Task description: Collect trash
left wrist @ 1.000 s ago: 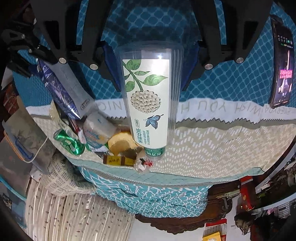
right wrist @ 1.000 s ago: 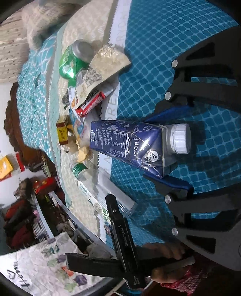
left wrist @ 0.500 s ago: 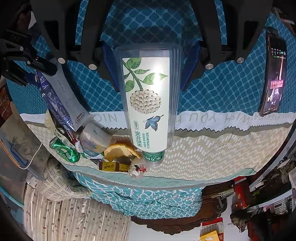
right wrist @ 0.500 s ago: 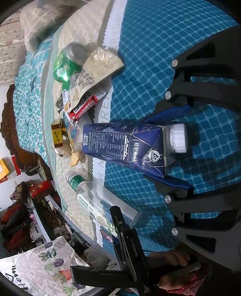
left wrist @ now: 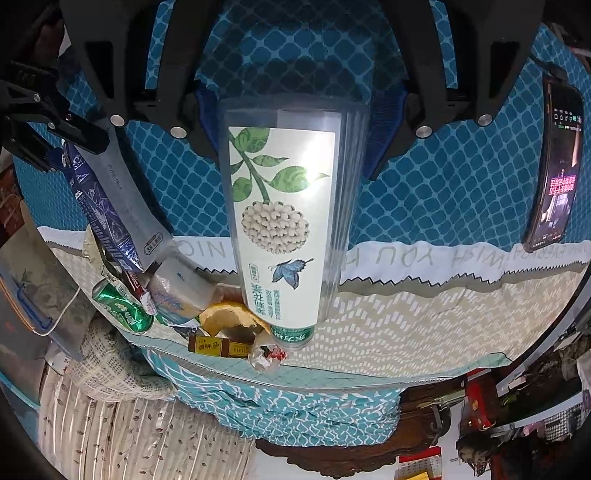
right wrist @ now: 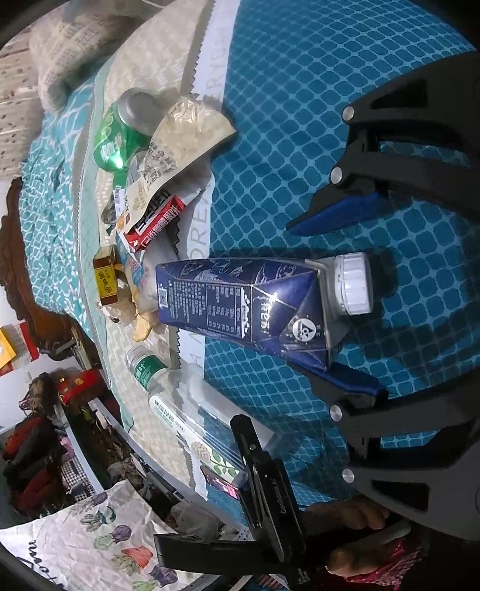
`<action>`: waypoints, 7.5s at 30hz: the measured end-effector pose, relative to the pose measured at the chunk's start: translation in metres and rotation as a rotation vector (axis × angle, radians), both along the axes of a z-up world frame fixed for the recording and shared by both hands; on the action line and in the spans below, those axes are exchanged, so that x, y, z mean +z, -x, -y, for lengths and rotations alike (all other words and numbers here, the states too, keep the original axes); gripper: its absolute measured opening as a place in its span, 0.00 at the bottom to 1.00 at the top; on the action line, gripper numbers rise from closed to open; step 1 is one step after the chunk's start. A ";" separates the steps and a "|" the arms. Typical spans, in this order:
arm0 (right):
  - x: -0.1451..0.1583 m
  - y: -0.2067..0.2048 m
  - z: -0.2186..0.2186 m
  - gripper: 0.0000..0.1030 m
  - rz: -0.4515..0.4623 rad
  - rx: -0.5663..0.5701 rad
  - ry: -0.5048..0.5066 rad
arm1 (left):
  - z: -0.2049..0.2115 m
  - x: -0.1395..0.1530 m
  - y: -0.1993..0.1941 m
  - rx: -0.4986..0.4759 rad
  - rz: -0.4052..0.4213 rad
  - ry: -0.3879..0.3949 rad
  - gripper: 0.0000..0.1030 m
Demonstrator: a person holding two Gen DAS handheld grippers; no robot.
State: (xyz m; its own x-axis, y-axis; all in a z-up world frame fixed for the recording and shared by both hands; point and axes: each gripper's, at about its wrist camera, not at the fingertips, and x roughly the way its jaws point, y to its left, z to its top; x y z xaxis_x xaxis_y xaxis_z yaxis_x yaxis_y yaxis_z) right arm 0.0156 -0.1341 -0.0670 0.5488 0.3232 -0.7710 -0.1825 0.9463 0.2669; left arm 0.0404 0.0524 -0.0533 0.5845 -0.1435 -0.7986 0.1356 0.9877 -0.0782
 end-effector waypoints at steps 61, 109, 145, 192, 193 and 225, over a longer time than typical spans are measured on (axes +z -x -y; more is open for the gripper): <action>0.034 0.020 -0.043 0.51 0.235 0.078 0.134 | -0.028 0.035 0.001 0.048 0.160 0.121 0.56; 0.051 0.030 0.008 0.51 0.318 -0.105 0.095 | 0.040 0.048 0.010 -0.160 0.224 0.139 0.56; 0.039 0.046 0.168 0.51 0.258 -0.460 0.002 | 0.224 0.045 -0.012 -0.534 0.162 0.074 0.56; 0.020 0.078 0.400 0.65 0.279 -1.014 -0.158 | 0.500 0.026 -0.075 -0.902 0.005 0.035 0.63; 0.021 0.077 0.393 0.65 0.280 -1.005 -0.160 | 0.489 0.025 -0.074 -0.891 0.005 0.040 0.63; -0.008 -0.078 0.066 0.39 -0.037 0.028 -0.222 | 0.109 0.001 -0.060 -0.350 -0.042 0.297 0.55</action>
State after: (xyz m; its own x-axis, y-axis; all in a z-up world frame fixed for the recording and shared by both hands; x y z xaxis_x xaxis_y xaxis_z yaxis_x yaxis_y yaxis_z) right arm 0.0932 -0.2006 -0.0748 0.5099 0.5024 -0.6982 -0.1946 0.8580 0.4753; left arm 0.0999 -0.0563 -0.0520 0.4285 -0.5529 -0.7146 0.4475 0.8170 -0.3637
